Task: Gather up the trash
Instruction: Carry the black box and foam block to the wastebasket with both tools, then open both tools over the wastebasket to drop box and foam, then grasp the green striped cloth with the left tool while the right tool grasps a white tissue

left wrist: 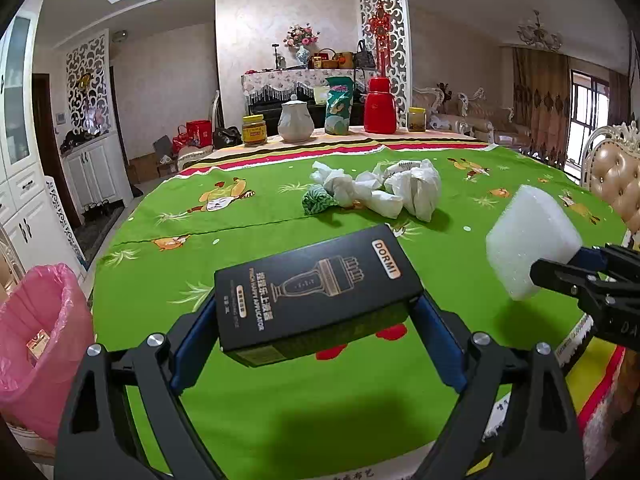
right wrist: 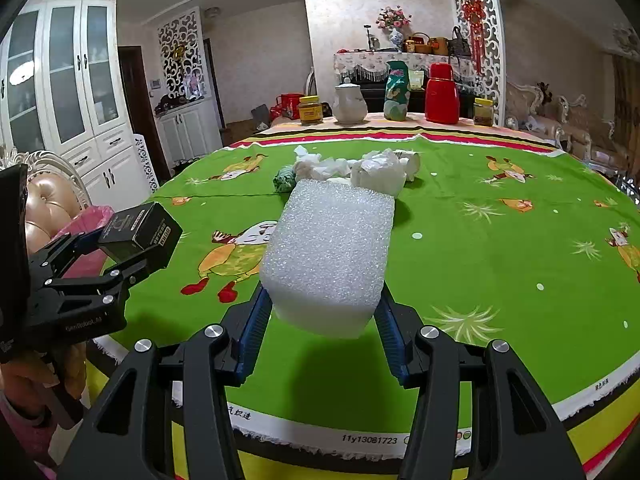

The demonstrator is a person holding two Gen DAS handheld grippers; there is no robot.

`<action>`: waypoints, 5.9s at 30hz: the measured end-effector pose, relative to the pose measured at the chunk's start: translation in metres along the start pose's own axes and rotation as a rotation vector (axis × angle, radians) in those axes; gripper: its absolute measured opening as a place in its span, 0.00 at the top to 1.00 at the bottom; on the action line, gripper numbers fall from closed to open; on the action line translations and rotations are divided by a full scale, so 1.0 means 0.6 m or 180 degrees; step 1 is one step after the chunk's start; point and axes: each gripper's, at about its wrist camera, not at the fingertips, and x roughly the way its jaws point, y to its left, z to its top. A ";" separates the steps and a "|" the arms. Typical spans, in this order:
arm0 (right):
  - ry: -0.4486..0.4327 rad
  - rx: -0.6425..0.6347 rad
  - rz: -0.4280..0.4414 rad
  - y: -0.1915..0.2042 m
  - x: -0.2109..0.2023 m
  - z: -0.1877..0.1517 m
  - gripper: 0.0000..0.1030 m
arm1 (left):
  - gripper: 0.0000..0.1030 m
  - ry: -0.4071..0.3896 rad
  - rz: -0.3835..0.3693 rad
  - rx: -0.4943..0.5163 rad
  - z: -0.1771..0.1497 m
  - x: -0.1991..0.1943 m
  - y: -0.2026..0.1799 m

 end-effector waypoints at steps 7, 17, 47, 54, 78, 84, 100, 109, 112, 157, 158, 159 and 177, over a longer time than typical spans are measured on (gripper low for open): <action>-0.0043 -0.0065 0.0048 0.020 -0.003 0.001 0.52 | 0.15 -0.0056 -0.0029 -0.0048 -0.004 -0.014 0.018; -0.0103 -0.0230 0.0184 0.070 0.003 0.006 0.52 | 0.15 -0.0147 0.0081 -0.0098 -0.022 -0.043 0.057; -0.0087 -0.1153 0.1074 0.376 0.080 0.071 0.52 | 0.14 -0.0396 0.1065 -0.0905 -0.066 -0.210 0.378; -0.0023 -0.1342 0.1402 0.458 0.120 0.089 0.52 | 0.14 -0.0323 0.1222 -0.1046 -0.085 -0.223 0.477; 0.0178 -0.1593 0.1996 0.646 0.270 0.124 0.24 | 0.08 -0.0040 0.1291 -0.1350 -0.102 -0.166 0.638; 0.0048 -0.1431 0.1905 0.576 0.228 0.129 0.24 | 0.05 -0.0078 0.1476 -0.1147 -0.106 -0.192 0.606; -0.0022 -0.0756 0.0858 0.250 0.163 0.144 0.20 | 0.05 0.0017 0.0784 -0.0517 -0.011 -0.093 0.368; 0.0110 -0.0221 0.0163 0.049 0.170 0.141 0.20 | 0.05 -0.0128 0.0028 -0.0291 0.055 0.034 0.168; 0.0198 -0.0048 -0.0055 -0.015 0.185 0.143 0.20 | 0.05 -0.0081 -0.0055 -0.0156 0.080 0.072 0.113; 0.0044 0.0058 0.0198 -0.071 0.247 0.170 0.30 | 0.73 0.0769 -0.0121 -0.0175 0.164 0.369 0.075; 0.0024 0.0021 0.0244 -0.061 0.243 0.171 0.30 | 0.73 0.0692 -0.0051 -0.0187 0.160 0.353 0.084; 0.0013 -0.0034 0.0288 -0.049 0.241 0.173 0.30 | 0.73 0.0585 0.0049 -0.0234 0.154 0.335 0.097; 0.0684 -0.0720 0.0479 0.107 0.357 0.186 0.33 | 0.72 -0.0215 0.0467 -0.0903 0.142 0.266 0.228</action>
